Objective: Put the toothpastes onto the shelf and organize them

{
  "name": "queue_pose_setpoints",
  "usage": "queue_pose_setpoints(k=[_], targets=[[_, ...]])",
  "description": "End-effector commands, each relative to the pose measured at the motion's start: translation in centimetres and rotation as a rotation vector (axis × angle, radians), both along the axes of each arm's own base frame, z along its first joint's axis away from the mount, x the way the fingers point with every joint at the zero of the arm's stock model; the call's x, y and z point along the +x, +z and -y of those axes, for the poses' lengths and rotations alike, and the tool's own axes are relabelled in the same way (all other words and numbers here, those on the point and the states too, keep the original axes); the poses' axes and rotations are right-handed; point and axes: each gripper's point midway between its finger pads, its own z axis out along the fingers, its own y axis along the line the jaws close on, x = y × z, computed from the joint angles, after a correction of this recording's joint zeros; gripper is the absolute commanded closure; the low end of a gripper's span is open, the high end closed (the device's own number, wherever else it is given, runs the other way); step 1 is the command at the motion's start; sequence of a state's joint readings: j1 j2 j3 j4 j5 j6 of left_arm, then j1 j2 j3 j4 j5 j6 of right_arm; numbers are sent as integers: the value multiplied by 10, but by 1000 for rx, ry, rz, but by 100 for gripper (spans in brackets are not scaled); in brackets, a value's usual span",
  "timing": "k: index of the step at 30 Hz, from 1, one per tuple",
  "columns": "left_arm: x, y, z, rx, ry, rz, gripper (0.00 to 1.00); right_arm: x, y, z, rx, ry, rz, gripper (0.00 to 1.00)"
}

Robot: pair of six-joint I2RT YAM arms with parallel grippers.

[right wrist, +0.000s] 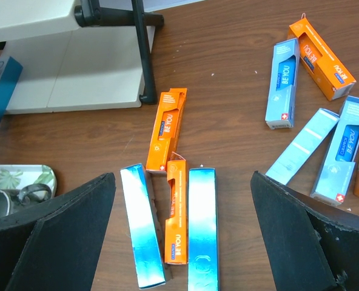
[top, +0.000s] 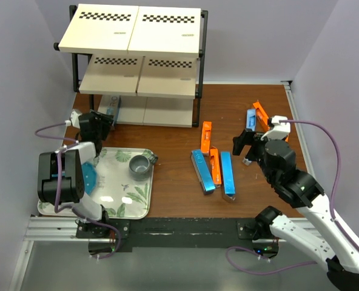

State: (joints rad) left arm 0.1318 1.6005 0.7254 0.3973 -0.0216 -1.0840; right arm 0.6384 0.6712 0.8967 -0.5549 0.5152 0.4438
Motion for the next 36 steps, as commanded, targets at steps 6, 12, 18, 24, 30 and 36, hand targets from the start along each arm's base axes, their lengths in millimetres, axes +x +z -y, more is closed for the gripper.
queue_pose_setpoints(k=[6, 12, 18, 24, 30, 36], targets=[[36, 35, -5, -18, 5, 140, 33, 5, 14, 8, -13, -42, 39, 2], [51, 32, -2, -28, -24, 142, 33, 4, 14, 9, -14, -44, 37, 1], [59, 30, 2, -39, -51, 145, 33, 3, 14, 8, -18, -38, 29, 2], [45, 45, 12, 0, -120, 154, 22, 0, 8, 1, -47, 19, -6, 2], [12, 62, 20, 134, -234, 109, 14, -9, -16, -18, -106, 156, -120, 2], [-27, 91, 28, 331, -337, 93, 9, -16, -44, -45, -107, 294, -247, 2]])
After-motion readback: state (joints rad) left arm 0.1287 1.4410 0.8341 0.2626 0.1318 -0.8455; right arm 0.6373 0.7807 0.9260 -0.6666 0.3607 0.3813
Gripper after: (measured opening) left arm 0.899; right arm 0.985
